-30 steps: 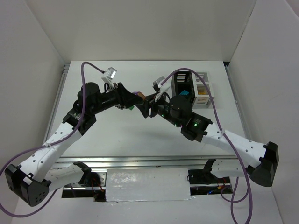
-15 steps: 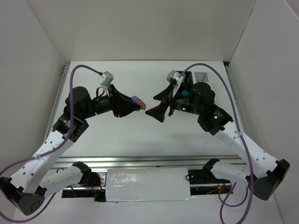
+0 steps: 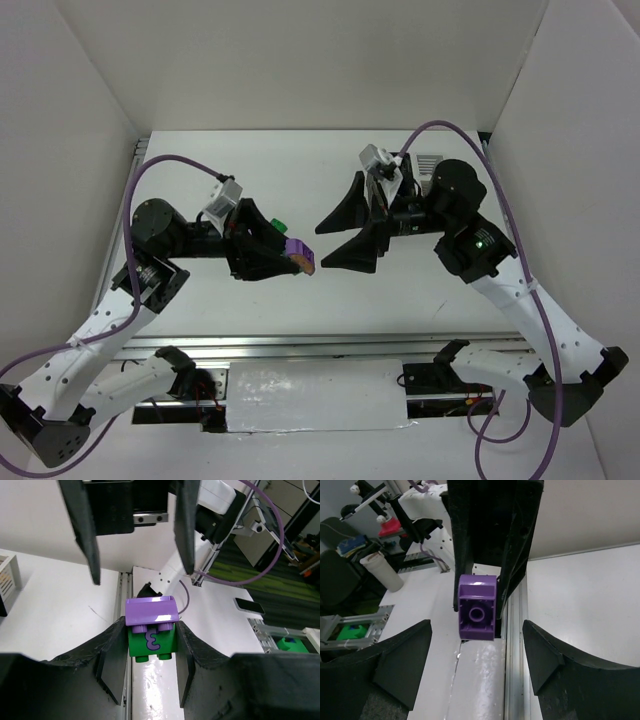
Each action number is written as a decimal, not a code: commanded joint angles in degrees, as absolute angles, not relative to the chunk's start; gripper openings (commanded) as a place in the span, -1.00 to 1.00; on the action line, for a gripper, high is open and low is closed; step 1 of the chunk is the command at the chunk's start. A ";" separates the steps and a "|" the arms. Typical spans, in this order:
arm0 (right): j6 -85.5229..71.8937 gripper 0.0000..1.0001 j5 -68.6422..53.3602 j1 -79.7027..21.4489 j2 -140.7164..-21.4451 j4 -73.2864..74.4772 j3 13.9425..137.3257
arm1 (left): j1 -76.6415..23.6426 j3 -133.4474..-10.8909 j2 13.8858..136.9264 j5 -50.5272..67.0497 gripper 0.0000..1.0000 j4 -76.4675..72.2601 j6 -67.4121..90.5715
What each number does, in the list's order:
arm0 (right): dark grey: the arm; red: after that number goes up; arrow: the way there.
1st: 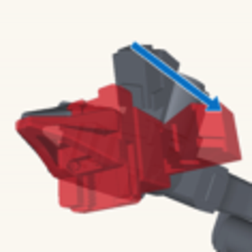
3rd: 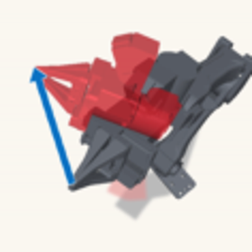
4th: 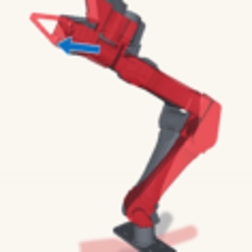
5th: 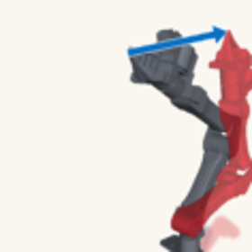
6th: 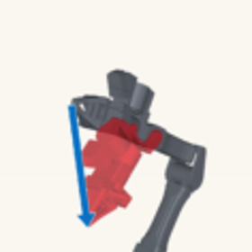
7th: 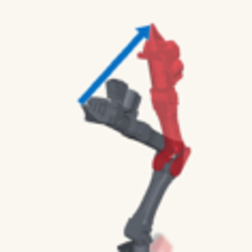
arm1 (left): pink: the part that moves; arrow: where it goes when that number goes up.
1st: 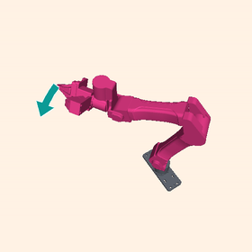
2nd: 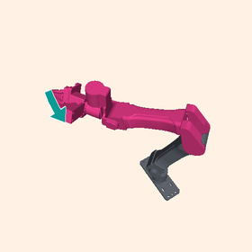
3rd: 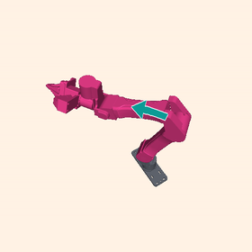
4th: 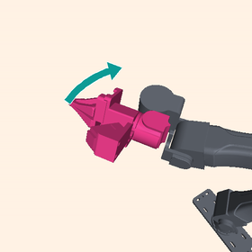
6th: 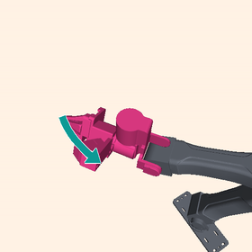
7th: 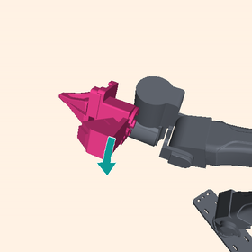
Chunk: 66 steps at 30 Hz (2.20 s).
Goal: Sort the legos into containers by color
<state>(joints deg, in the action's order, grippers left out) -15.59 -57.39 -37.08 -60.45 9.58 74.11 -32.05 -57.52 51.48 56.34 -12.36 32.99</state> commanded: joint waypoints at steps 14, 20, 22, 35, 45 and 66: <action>-12.04 0.26 -52.12 -45.44 -66.27 17.14 79.46 | -33.31 -58.62 52.73 56.16 -1.00 -14.15 29.53; -11.95 -0.68 -53.00 -45.53 -66.62 16.26 78.93 | -33.31 -58.71 52.82 56.16 -1.00 -14.06 29.62; -11.69 -0.95 -51.77 -45.62 -66.71 16.52 78.93 | -33.31 -58.54 52.74 56.42 -1.00 -14.41 29.79; -12.21 -1.00 -50.90 -34.90 -59.60 10.04 74.63 | -33.49 -58.53 51.07 53.54 -1.00 -10.12 27.25; -14.15 -1.00 -49.04 -31.03 -58.00 6.68 71.11 | -33.75 -59.33 51.15 48.52 -1.00 -8.08 26.72; -2.47 -1.00 32.71 -23.65 -79.34 -22.05 59.76 | -33.66 -63.64 44.57 -4.64 -1.00 32.15 19.17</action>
<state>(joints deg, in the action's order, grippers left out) -6.74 23.20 -25.91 -75.92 -8.99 59.66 -33.54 -64.03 45.78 7.20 23.73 22.57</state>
